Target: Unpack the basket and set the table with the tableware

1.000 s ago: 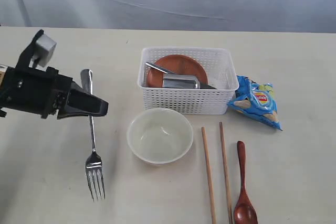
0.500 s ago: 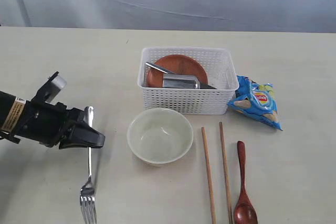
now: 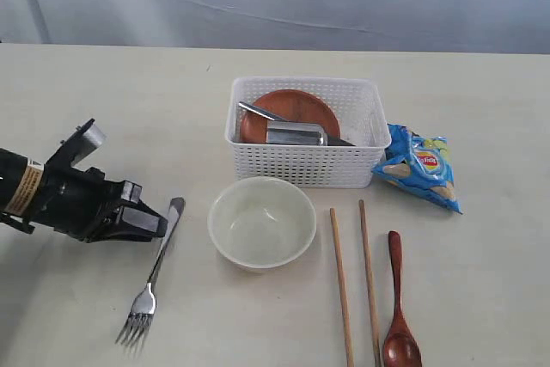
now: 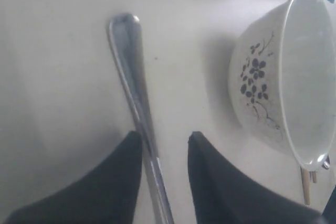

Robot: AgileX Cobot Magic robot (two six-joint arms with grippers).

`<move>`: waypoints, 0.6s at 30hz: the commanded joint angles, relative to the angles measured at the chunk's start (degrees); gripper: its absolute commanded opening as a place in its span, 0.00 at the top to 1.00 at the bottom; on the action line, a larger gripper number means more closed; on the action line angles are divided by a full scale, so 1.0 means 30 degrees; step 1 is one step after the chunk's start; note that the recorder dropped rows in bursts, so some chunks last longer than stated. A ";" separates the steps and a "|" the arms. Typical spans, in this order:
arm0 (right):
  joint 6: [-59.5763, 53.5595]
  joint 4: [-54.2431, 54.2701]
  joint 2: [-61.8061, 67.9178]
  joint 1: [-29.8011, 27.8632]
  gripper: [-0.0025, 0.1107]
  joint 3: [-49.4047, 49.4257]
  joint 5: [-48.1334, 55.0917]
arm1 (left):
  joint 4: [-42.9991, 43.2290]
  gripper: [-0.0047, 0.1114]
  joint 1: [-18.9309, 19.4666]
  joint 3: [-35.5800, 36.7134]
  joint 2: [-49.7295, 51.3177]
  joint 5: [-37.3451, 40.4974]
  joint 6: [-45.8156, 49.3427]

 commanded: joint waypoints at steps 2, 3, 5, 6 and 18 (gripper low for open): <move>0.0042 -0.0080 0.0052 -0.0075 0.47 0.0037 -0.0087 | 0.0009 0.70 -0.0063 -0.0190 -0.0015 -0.0303 0.0081; 0.0042 -0.0080 0.0052 -0.0075 0.47 0.0037 -0.0087 | 0.0009 0.70 0.0338 -0.0513 -0.0339 -0.1278 -0.0096; 0.0042 -0.0080 0.0052 -0.0075 0.47 0.0037 -0.0087 | -0.0384 0.70 0.1000 -0.1336 -0.1414 -0.4028 -0.0285; 0.0042 -0.0080 0.0052 -0.0075 0.47 0.0037 -0.0087 | -0.0861 0.70 0.1151 -0.1889 -0.2322 -0.6256 -0.0285; 0.0042 -0.0080 0.0052 -0.0075 0.47 0.0037 -0.0087 | -0.1120 0.59 0.0588 -0.7269 -0.7304 0.0089 0.6510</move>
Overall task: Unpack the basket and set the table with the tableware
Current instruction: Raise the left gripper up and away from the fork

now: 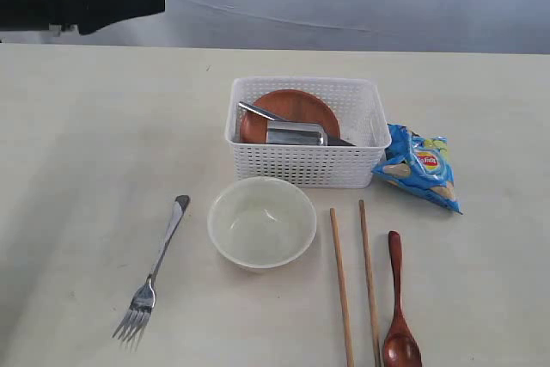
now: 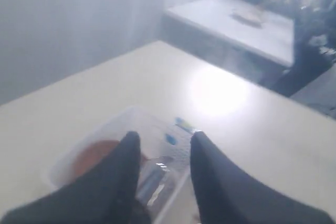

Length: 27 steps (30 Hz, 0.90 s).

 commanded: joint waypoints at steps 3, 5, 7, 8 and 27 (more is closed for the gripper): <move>0.0042 -0.0080 0.0052 -0.0075 0.47 0.0037 -0.0087 | 0.3836 0.52 -0.1553 -0.2545 -0.0298 0.8778 -0.0085; 0.0042 -0.0080 0.0052 -0.0075 0.47 0.0037 -0.0087 | 0.3836 0.52 -0.2409 -0.3266 -0.0166 0.9252 0.2864; 0.0042 -0.0080 0.0052 -0.0075 0.47 0.0037 -0.0087 | 0.3836 0.52 -0.3278 -0.4076 0.0095 0.9261 0.4786; 0.0042 -0.0080 0.0052 -0.0075 0.47 0.0037 -0.0087 | 0.3836 0.52 -0.3626 -0.4508 0.0271 0.9344 0.5661; 0.0042 -0.0080 0.0052 -0.0075 0.47 0.0037 -0.0087 | -0.0982 0.52 -0.4888 -0.7299 0.5736 3.2430 1.6825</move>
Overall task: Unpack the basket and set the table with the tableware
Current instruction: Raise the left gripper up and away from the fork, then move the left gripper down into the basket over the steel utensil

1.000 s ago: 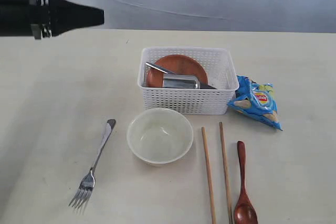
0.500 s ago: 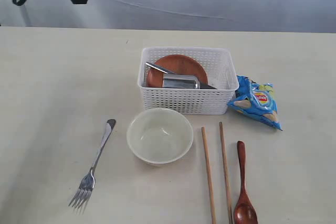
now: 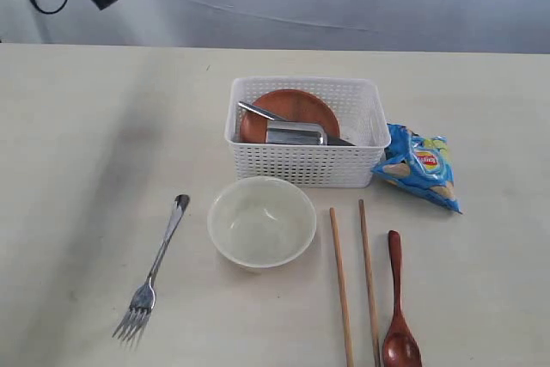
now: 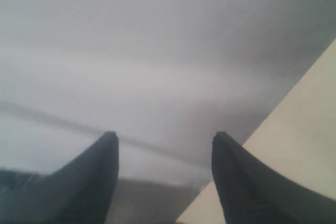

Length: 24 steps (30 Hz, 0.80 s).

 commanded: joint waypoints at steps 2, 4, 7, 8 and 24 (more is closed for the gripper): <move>0.0042 -0.0080 0.0052 -0.0075 0.47 0.0037 -0.0087 | -0.8855 0.52 -0.0106 -0.1965 0.1435 1.0463 0.9082; 0.0042 -0.0080 0.0052 -0.0075 0.47 0.0037 -0.0087 | -1.2261 0.52 0.0056 -0.3496 0.1862 1.2548 1.2437; 0.0042 -0.0080 0.0052 -0.0075 0.47 0.0037 -0.0087 | -1.8906 0.52 -0.0313 -0.5415 0.1984 1.2696 1.7262; 0.0042 -0.0080 0.0052 -0.0075 0.47 0.0037 -0.0087 | -2.1007 0.52 -0.0581 -0.5923 0.1984 1.2534 1.8986; 0.0042 -0.0080 0.0052 -0.0075 0.47 0.0037 -0.0087 | -3.3934 0.52 -0.4220 -0.9015 0.4978 1.0968 3.6958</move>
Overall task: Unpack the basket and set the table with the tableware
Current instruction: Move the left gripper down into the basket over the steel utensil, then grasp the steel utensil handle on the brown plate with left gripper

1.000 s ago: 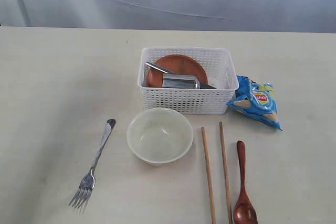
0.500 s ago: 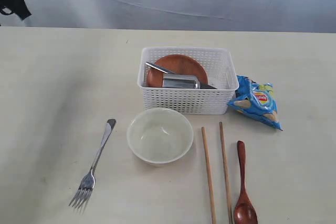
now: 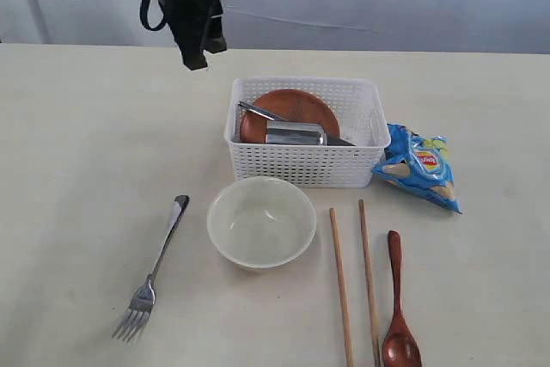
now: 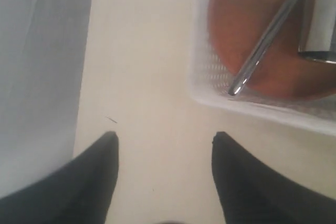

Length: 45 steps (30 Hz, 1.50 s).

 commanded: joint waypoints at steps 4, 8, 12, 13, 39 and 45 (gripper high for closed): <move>0.0042 -0.0080 0.0052 -0.0075 0.47 0.0037 -0.0087 | -0.0194 0.52 -0.0003 -0.0997 0.2329 0.0546 0.2206; 0.0042 -0.0080 0.0052 -0.0075 0.47 0.0037 -0.0087 | -0.1215 0.52 -0.0037 -0.0997 0.2766 0.0426 0.3286; 0.0042 -0.0080 0.0052 -0.0075 0.47 0.0037 -0.0087 | -0.1837 0.52 -0.0037 -0.0997 0.2905 0.0087 0.3977; 0.0042 -0.0080 0.0052 -0.0075 0.47 0.0037 -0.0087 | -0.2060 0.52 -0.0037 -0.0997 0.2905 0.0087 0.4300; 0.0042 -0.0080 0.0052 -0.0075 0.47 0.0037 -0.0087 | -0.3952 0.52 -0.0780 -0.0997 0.4653 -0.0554 0.7658; 0.0042 -0.0080 0.0052 -0.0075 0.47 0.0037 -0.0087 | -0.3952 0.52 -0.0780 -0.0997 0.5108 -0.0554 0.8041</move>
